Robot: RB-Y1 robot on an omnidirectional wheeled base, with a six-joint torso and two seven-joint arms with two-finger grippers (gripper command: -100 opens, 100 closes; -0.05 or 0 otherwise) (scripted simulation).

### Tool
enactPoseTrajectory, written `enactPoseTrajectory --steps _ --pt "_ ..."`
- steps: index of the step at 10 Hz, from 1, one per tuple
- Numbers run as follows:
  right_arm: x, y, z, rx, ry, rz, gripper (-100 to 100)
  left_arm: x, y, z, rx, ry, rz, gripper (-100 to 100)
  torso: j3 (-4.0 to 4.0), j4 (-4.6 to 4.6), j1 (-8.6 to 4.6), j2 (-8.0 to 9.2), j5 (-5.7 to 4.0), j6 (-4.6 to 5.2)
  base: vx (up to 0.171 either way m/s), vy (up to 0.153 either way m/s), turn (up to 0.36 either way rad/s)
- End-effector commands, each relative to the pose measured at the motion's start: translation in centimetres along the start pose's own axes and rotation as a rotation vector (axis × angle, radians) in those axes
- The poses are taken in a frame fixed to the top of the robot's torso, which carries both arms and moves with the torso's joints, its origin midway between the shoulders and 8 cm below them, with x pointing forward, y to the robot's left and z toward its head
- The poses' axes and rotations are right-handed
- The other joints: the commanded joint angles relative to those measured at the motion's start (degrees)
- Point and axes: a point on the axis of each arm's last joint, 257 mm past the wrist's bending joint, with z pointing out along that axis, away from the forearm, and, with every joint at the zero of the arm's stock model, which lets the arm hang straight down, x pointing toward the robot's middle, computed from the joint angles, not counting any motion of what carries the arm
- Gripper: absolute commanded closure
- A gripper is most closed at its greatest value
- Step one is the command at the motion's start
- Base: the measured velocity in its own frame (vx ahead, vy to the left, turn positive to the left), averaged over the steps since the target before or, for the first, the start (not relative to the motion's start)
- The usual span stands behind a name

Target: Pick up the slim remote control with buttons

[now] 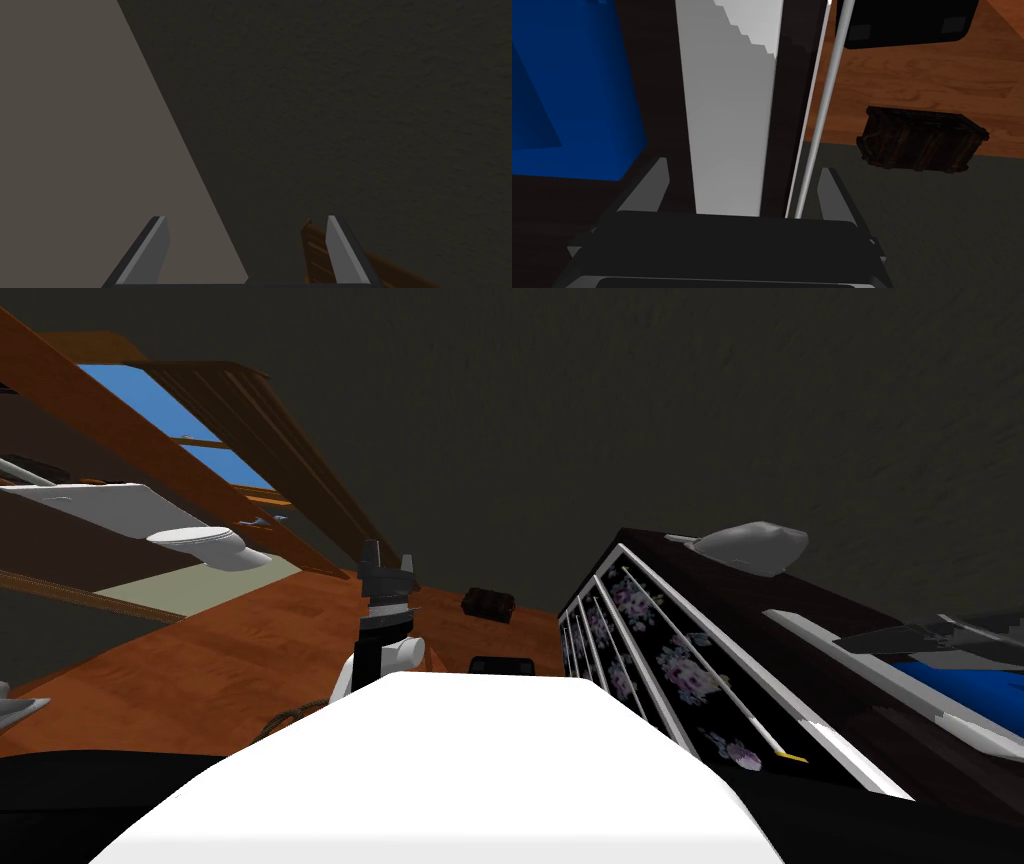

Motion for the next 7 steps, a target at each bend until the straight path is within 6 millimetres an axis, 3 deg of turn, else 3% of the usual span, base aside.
enactPoseTrajectory --steps 1,2,3,4,7 --pt "0.3 0.3 0.2 -0.014 0.014 0.006 -100 0.0 0.0 0.0 0.0 0.0 0.0 0 0.0 0.0 0.0 0.0 0.0 0.0 -0.003 -0.076 0.0" --pt "0.3 0.2 0.2 -0.01 0.011 0.004 -100 0.0 0.0 0.0 0.0 0.0 0.0 0 0.0 0.0 0.08 -0.01 0.02 0.0 0.0 -0.028 0.002" --pt "0.3 0.2 0.2 -0.012 0.012 0.005 0 0.0 0.0 0.0 0.0 0.0 0.0 0 -0.01 0.0 0.25 -0.01 0.06 -0.01 0.0 -0.007 0.001" --pt "0.3 -0.5 1.5 -0.01 0.012 0.007 -100 0.0 0.0 0.0 0.0 0.0 0.0 0 -0.01 0.0 0.36 -0.02 0.1 -0.01 0.0 0.018 0.022" --pt "0.3 -0.9 2.4 -0.009 0.009 0.006 -100 0.0 0.0 0.0 0.0 0.0 0.0 0 -0.06 -0.04 0.37 -0.08 0.01 -0.01 0.005 0.036 0.008"
